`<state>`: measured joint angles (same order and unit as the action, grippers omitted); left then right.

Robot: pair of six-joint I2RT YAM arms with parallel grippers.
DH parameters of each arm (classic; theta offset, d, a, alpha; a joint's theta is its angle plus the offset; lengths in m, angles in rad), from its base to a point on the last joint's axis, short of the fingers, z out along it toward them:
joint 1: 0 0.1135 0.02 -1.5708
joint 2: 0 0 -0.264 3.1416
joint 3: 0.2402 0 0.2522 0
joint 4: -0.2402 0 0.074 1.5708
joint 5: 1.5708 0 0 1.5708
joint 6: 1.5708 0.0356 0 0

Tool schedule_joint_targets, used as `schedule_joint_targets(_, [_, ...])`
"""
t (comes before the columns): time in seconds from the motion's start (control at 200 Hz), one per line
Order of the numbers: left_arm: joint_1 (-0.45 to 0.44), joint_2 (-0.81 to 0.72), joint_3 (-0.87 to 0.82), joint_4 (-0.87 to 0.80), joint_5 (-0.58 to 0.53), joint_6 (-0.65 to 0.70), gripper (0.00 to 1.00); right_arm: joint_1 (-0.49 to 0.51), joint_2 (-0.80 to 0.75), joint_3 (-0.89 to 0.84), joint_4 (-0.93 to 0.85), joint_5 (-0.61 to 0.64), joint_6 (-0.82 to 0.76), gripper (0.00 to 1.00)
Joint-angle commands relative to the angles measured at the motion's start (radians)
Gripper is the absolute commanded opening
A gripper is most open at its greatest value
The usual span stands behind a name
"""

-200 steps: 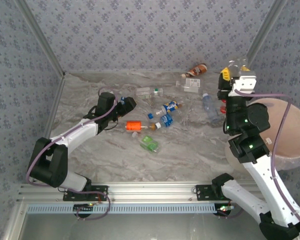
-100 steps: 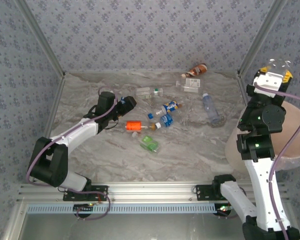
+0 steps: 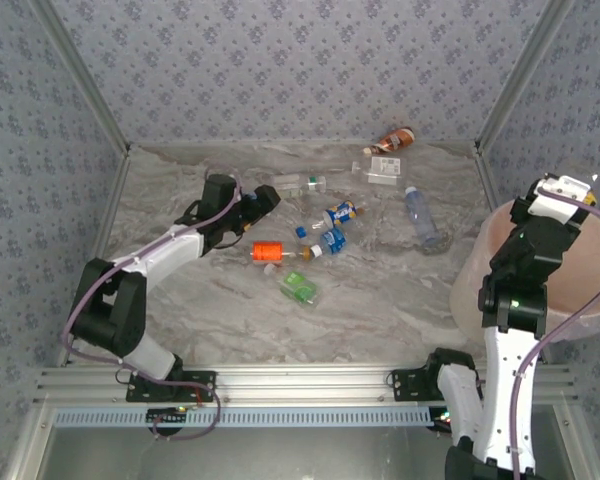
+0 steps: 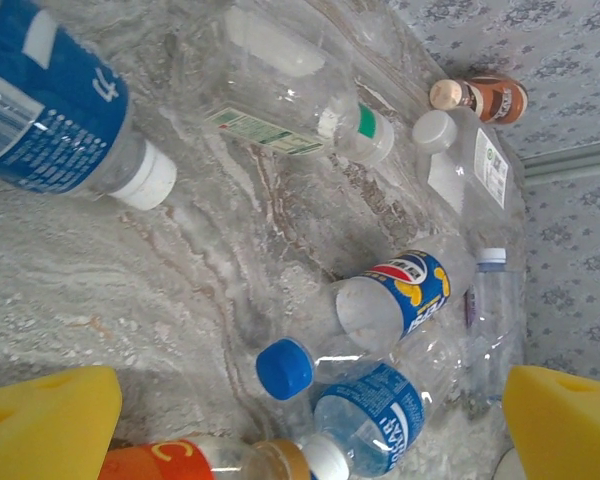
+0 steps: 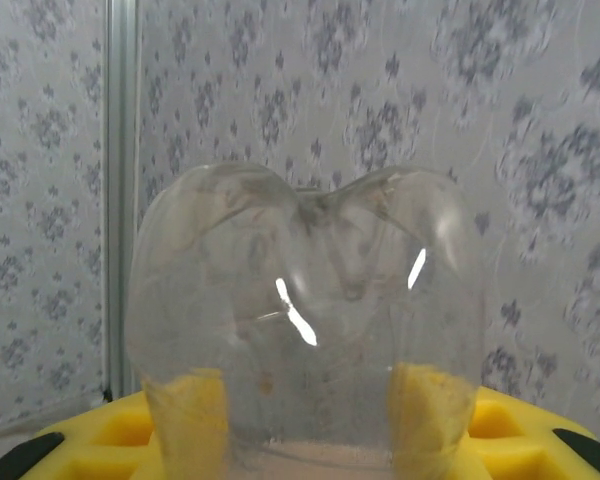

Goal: Put the plastic bottles in the bin

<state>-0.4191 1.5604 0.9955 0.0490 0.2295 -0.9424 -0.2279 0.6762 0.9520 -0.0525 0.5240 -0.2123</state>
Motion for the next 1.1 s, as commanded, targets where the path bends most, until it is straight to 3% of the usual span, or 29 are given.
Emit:
schedule_joint_targets(0.0, [-0.011,0.022,0.047,0.003,0.040,-0.018,0.98,-0.009,-0.026,-0.013,-0.139,-0.020,0.126,0.46])
schedule_joint_targets(0.17, [-0.029,0.032,0.060,-0.010,0.037,-0.020,0.98,-0.008,-0.061,-0.060,-0.217,-0.095,0.224,0.63])
schedule_joint_targets(0.355, [-0.041,0.020,0.060,-0.025,0.020,-0.016,0.98,-0.008,-0.050,-0.021,-0.270,-0.165,0.229,0.79])
schedule_joint_targets(0.789, [-0.041,0.021,0.065,-0.041,0.005,-0.003,0.98,-0.007,-0.025,0.035,-0.290,-0.348,0.261,0.86])
schedule_joint_targets(1.099, [-0.041,0.023,0.069,-0.074,-0.019,-0.004,0.98,0.006,0.012,0.081,-0.289,-0.581,0.322,0.96])
